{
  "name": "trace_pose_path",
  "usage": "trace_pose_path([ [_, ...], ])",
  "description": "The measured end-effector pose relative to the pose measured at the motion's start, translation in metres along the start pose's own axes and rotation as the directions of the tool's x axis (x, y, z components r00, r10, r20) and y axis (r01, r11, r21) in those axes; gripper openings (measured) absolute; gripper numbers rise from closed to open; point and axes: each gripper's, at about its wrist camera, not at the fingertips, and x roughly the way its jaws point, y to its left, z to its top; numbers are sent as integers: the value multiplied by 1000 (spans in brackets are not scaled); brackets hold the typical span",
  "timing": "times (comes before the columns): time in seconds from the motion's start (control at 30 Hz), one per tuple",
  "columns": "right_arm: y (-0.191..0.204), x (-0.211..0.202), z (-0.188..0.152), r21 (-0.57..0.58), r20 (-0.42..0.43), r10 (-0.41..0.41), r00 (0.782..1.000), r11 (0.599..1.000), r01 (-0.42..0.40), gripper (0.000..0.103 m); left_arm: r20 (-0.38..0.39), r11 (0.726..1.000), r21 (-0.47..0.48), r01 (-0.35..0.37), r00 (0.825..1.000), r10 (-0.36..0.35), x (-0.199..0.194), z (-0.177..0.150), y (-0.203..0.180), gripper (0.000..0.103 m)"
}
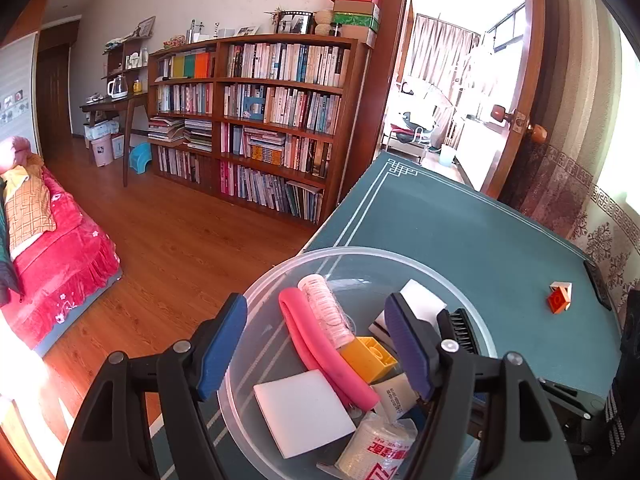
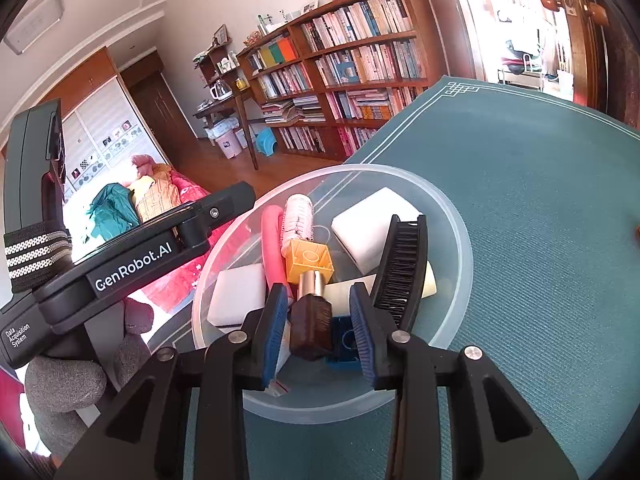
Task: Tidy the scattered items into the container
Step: 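Lower the brown bottle into the container and open the right tool, then move both tools back over the table toward the orange brick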
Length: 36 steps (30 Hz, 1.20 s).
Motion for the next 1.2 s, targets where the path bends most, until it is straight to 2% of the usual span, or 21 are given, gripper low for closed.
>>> trace_pose_path([
  [0.23, -1, -6, 0, -19, 28, -23, 999, 1000, 24, 36, 4, 999, 28, -19, 1000, 19, 0, -4, -6, 76],
  [0.47, -11, -14, 2, 19, 54, -42, 998, 999, 41, 36, 4, 998, 62, -18, 1000, 18, 0, -7, -16, 77],
  [0.93, -25, -29, 12, 57, 100, -80, 992, 996, 75, 36, -2, 995, 101, 5, 1000, -5, -4, -10, -36, 78],
  [1.2, -51, -47, 18, 101, 121, -125, 985, 988, 113, 36, 0, 993, 121, 16, 1000, -16, -6, -10, -47, 79],
])
